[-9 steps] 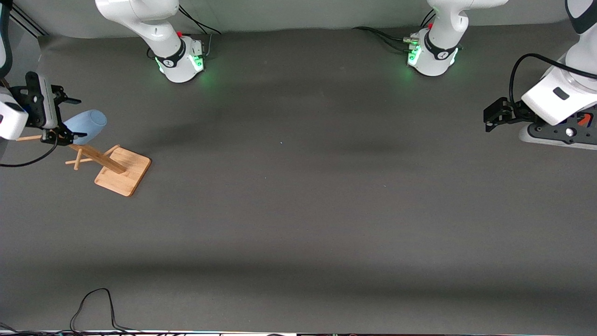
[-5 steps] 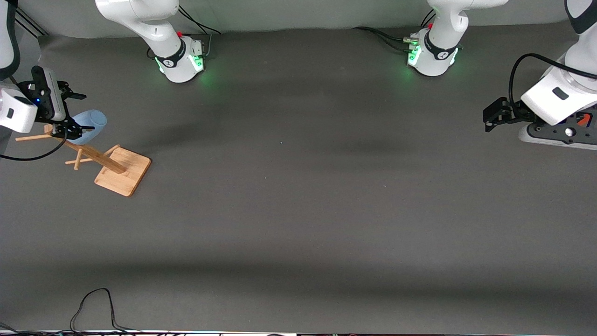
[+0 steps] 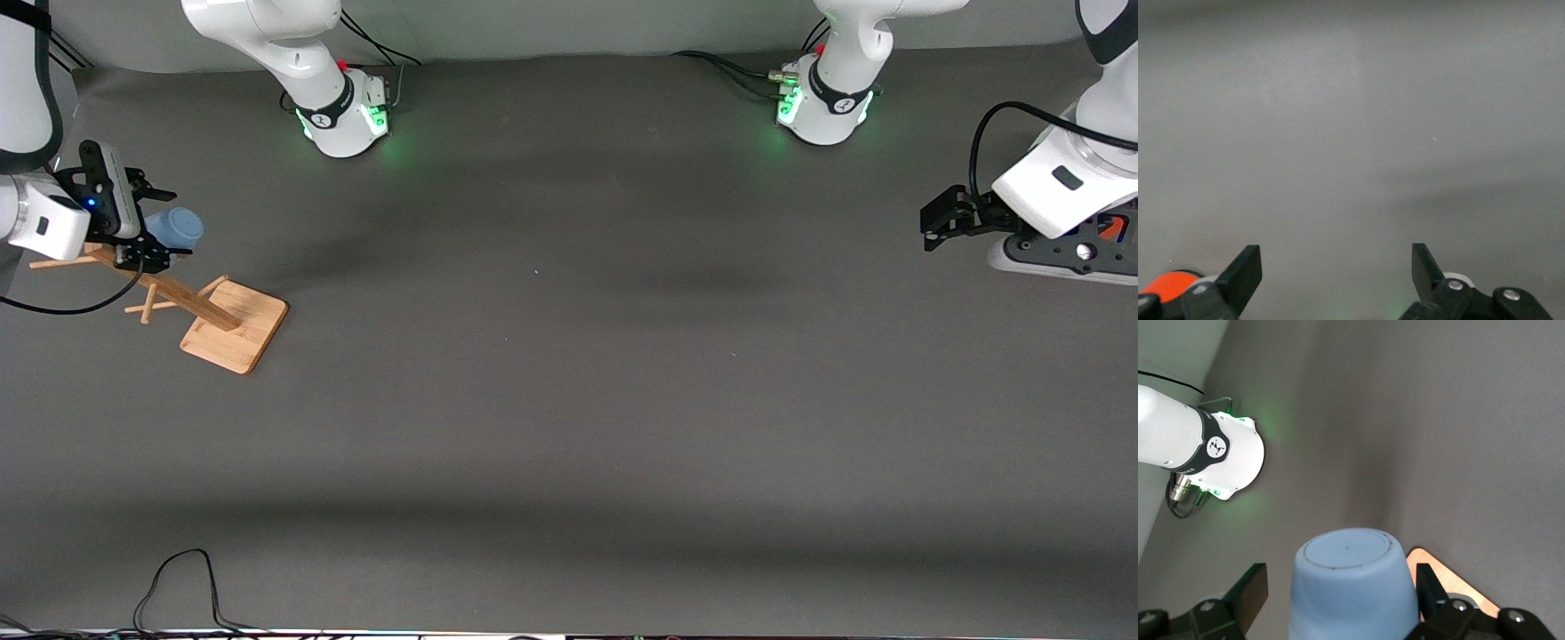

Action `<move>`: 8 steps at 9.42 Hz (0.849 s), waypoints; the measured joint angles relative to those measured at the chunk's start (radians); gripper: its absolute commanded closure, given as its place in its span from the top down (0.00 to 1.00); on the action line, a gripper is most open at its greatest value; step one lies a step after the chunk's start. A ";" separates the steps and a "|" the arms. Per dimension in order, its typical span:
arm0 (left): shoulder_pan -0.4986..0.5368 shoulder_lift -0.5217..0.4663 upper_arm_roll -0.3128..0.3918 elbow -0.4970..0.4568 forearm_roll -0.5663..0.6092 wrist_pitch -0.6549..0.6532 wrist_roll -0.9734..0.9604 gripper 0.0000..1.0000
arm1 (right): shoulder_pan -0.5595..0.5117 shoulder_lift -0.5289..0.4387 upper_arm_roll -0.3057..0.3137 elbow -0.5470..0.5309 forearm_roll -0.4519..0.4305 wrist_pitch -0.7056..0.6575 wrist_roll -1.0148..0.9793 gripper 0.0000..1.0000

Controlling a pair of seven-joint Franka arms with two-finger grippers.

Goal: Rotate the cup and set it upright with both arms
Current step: 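Close the right gripper around the blue cup's base, then lift the cup off the stand peg and carry it toward the table middle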

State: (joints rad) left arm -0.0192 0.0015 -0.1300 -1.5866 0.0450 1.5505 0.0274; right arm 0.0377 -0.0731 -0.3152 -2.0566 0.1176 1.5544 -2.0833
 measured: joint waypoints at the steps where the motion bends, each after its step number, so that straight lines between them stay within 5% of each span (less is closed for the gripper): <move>1: 0.000 0.000 0.000 0.000 0.000 0.000 0.000 1.00 | 0.000 0.002 -0.002 -0.010 0.000 0.014 0.000 0.51; 4: 0.000 0.000 0.000 0.000 0.000 0.000 0.000 1.00 | 0.000 0.004 -0.003 -0.015 0.000 0.018 -0.001 0.41; 8: 0.000 0.000 0.002 0.000 0.000 0.001 0.000 1.00 | 0.000 0.000 -0.003 0.024 0.029 -0.011 0.009 0.40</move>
State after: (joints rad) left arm -0.0192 0.0015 -0.1276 -1.5866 0.0450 1.5517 0.0274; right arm 0.0380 -0.0732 -0.3187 -2.0328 0.1468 1.5431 -2.0741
